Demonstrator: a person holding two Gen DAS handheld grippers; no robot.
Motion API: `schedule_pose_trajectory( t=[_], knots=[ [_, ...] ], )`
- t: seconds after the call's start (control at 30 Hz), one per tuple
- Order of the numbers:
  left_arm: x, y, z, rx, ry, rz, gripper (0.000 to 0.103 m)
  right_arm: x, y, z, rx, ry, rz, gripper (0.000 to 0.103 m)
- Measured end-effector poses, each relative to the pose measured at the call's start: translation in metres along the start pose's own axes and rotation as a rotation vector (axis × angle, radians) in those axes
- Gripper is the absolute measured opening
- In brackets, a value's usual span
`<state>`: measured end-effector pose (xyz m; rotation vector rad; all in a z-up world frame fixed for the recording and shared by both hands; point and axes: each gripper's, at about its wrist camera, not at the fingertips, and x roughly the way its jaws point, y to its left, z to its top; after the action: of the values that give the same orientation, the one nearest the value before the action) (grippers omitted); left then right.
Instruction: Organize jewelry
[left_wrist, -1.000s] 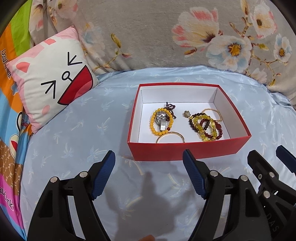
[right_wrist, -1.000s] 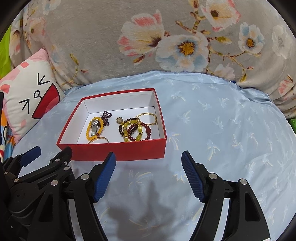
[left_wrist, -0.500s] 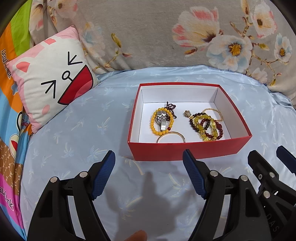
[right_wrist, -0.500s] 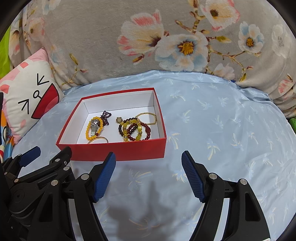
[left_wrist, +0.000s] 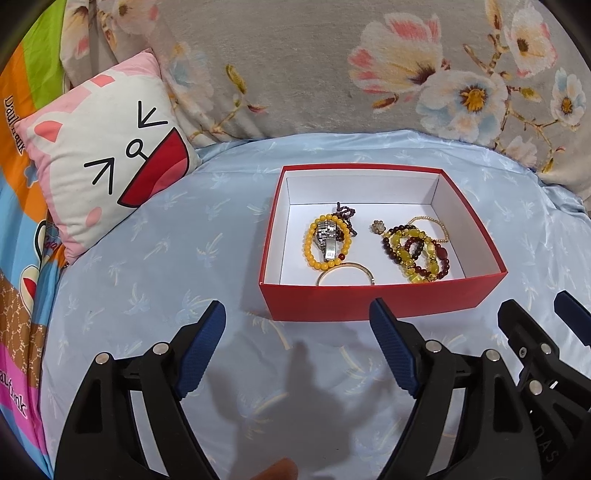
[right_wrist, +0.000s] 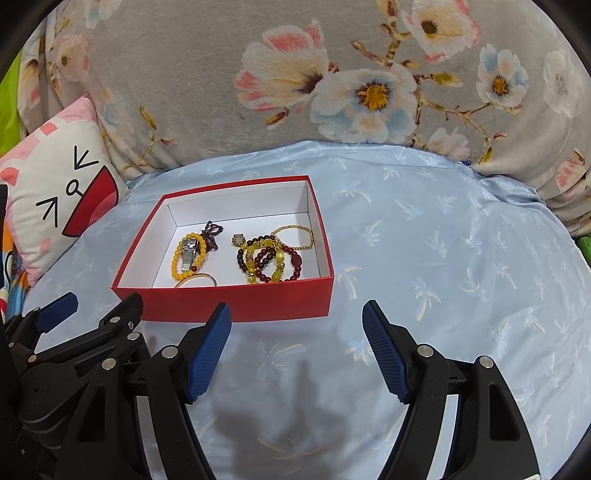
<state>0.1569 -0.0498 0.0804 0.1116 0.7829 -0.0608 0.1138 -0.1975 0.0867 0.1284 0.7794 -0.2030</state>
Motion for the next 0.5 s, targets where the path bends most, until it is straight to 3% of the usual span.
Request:
schedule_pose_trajectory(
  t=[0.5],
  knots=[
    [0.004,0.0004,-0.001,0.007,0.015,-0.005,0.077,0.0026,0.0007,-0.0007,-0.001,0.004,-0.001,0.071]
  ],
)
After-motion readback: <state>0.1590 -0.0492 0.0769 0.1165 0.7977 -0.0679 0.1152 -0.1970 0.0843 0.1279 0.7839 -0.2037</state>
